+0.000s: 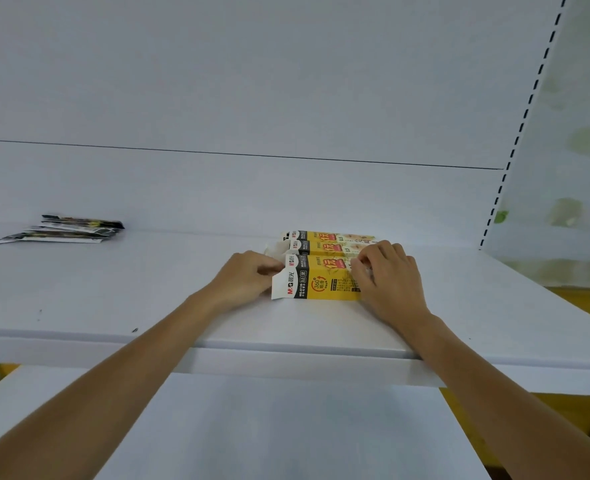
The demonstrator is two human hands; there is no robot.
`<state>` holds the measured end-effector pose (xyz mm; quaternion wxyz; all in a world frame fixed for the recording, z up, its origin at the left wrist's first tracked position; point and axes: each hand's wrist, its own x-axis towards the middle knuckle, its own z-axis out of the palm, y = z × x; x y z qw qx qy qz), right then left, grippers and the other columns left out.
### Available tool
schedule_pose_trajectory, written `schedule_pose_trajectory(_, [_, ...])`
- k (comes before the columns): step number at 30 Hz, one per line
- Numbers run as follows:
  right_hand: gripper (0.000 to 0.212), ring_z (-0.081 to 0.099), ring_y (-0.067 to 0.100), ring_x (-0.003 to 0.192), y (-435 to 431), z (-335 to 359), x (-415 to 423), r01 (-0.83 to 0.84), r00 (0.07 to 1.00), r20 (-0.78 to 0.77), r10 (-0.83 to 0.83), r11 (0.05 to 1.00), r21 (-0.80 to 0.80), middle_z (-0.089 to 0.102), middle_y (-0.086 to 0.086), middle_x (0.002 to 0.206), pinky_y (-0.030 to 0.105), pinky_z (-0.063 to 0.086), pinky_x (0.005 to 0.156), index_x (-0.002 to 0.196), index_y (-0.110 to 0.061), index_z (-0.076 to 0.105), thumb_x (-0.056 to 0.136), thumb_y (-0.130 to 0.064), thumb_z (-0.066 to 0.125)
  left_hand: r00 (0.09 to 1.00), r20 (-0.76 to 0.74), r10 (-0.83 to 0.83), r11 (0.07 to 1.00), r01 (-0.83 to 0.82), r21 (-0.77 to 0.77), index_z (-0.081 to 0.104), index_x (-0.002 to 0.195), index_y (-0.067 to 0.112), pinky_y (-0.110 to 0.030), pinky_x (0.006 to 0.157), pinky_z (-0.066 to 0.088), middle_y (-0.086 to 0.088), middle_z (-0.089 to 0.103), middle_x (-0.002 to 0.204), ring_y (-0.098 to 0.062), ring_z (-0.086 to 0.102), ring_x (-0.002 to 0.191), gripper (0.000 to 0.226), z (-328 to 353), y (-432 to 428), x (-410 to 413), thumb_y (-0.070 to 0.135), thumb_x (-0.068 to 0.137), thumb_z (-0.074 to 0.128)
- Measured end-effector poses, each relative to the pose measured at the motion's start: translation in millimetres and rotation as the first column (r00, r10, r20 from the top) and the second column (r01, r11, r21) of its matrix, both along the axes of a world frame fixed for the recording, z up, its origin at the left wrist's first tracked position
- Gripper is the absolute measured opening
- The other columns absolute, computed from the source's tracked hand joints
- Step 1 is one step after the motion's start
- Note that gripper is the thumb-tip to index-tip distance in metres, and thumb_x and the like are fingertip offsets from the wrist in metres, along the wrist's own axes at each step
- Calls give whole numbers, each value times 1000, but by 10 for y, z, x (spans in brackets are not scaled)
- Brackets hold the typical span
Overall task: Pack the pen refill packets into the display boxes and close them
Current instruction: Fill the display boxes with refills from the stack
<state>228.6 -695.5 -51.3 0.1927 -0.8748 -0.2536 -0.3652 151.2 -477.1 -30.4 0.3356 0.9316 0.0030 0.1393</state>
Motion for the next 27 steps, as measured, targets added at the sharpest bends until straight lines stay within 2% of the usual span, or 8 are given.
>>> schedule_pose_trajectory(2, [47,50,24,81,-6,1,0,1,1000,-5,-1,1000,-1,58,4,86,32,35,69,81,-11,57,82,-45,25,997,-64,-33,997,37,72,70,106,19,-14,67,37,-4,68,102,-15,58,91,24,-22,-71,49,19,94,50])
schedule_pose_trajectory(4, [46,50,24,80,-8,-2,7,4,1000,-1,-4,1000,7,58,3,85,33,36,69,80,-11,58,82,-44,27,998,-25,-61,997,62,36,66,115,24,-8,71,36,3,66,107,-12,56,96,26,-54,-68,64,19,93,51])
schedule_pose_trajectory(8, [47,51,25,81,8,8,5,4,1000,-6,-4,1000,12,58,4,85,35,38,69,81,-10,58,82,-44,26,983,176,53,987,-25,-158,70,105,17,-6,59,44,1,67,95,-10,58,80,24,-88,-32,45,5,87,58])
schedule_pose_trajectory(13, [59,53,26,92,-3,31,-24,-3,998,-56,2,1000,-18,60,8,102,38,41,76,109,-14,61,84,-47,20,998,-28,-53,998,54,27,71,105,22,-7,59,34,4,64,87,-4,53,75,21,-89,-32,85,18,89,57])
schedule_pose_trajectory(16, [61,53,26,100,-21,71,-59,-21,996,-85,17,999,-44,59,9,111,39,41,81,116,-14,59,85,-49,20,996,85,-29,998,34,-53,72,95,25,-4,65,36,7,65,90,-4,58,82,18,-82,3,36,14,86,62])
schedule_pose_trajectory(19, [51,51,23,112,23,211,-154,-127,985,-116,130,991,36,57,5,124,34,36,90,126,-13,53,88,-39,33,987,163,-15,1000,18,-17,67,82,34,-13,78,37,10,62,106,-3,56,97,24,-25,131,-76,10,82,62])
schedule_pose_trajectory(23, [46,49,23,119,604,608,-352,-328,945,49,324,927,181,55,6,128,29,34,93,132,-11,49,88,-22,43,986,163,28,994,-45,102,68,99,29,-18,95,33,7,55,125,-8,50,115,19,68,472,-310,17,86,60])
schedule_pose_trajectory(27, [50,42,20,124,1651,772,-627,-518,855,104,508,848,115,49,4,137,27,33,95,138,-12,42,89,-13,51,933,240,268,942,-306,138,63,115,24,-25,101,36,7,55,130,-13,50,119,28,63,1054,-774,21,88,58])
